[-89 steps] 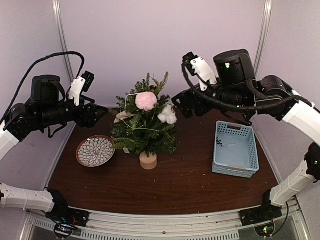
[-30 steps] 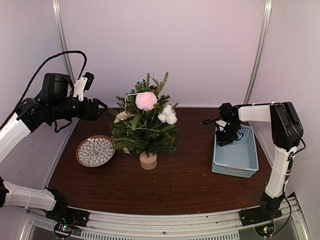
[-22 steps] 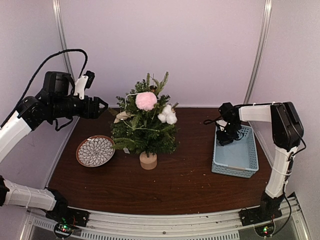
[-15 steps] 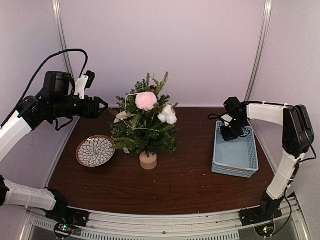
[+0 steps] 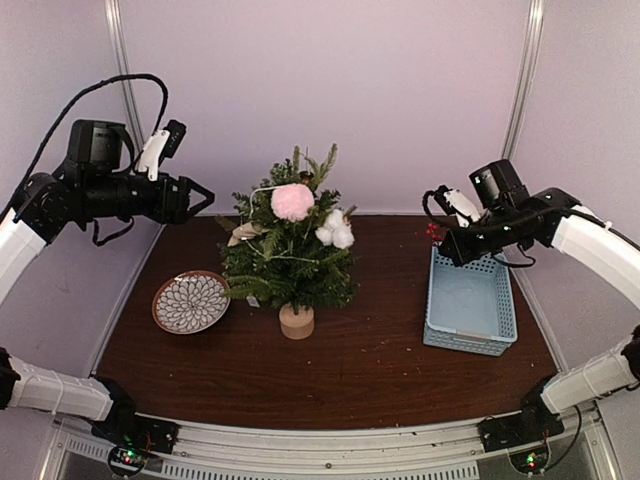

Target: Decorate the small christmas tree

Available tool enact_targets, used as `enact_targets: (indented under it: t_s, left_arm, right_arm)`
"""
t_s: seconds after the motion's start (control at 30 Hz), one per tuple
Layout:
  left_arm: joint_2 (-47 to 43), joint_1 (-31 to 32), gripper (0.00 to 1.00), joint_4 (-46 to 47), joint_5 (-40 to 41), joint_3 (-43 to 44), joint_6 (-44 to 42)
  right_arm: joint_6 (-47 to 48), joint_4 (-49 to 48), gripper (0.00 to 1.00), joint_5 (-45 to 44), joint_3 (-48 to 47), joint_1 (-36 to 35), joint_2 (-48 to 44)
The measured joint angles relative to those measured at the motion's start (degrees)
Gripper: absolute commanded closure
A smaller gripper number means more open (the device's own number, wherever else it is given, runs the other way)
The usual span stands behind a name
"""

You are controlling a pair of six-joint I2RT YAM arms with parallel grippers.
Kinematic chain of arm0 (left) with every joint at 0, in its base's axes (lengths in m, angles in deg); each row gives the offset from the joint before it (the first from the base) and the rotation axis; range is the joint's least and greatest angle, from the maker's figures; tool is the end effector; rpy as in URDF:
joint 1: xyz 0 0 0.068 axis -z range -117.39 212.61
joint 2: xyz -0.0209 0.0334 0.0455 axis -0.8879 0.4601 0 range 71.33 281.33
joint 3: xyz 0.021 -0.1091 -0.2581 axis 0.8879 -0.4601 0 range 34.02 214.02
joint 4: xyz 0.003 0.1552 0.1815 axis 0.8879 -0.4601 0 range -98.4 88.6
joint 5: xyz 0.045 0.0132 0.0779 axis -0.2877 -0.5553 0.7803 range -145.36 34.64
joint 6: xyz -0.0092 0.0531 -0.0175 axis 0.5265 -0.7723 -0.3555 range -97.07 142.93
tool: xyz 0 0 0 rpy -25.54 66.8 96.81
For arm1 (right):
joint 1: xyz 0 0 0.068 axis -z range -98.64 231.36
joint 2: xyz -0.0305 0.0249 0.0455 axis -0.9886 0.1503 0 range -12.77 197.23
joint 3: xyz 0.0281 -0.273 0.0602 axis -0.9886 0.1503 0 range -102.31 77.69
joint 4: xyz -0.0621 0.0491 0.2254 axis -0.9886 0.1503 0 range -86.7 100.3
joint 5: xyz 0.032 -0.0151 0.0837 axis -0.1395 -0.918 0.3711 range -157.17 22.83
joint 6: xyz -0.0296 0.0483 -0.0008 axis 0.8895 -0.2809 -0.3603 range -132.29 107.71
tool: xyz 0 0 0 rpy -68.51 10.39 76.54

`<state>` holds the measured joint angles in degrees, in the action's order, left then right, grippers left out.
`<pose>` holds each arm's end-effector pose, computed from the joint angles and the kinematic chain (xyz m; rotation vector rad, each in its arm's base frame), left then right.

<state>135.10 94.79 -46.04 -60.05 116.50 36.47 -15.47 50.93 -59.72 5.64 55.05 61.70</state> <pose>0.1603 -0.1048 0.4359 0.3879 2.0352 -0.5816 0.2154 0.1122 0.3398 -0.5529 2.4103 0.3842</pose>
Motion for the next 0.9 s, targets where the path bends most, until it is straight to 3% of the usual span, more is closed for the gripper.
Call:
enact_targets:
  t_s: [0.2,0.47,0.7,0.9]
  left_arm:
    - [0.72,0.00,0.34,-2.47,-9.79,6.40,-3.45]
    - [-3.26,1.70,0.37,-2.21,-21.68,3.50,-7.76]
    - [-3.48,11.93,0.43,-2.67,-23.58,2.97,-12.68]
    - [-2.67,23.06,0.47,-2.19,-22.27,1.22,-15.85]
  right_arm:
    - [0.11,0.94,1.00,1.79,-0.79,-10.80,-8.87]
    - [0.02,0.96,1.00,-0.48,-0.76,-28.20,-16.83]
    - [2.10,0.50,1.00,-7.45,-2.60,-42.66,-11.78]
    - [5.40,-2.60,1.00,-10.84,-7.58,-48.85,-4.02]
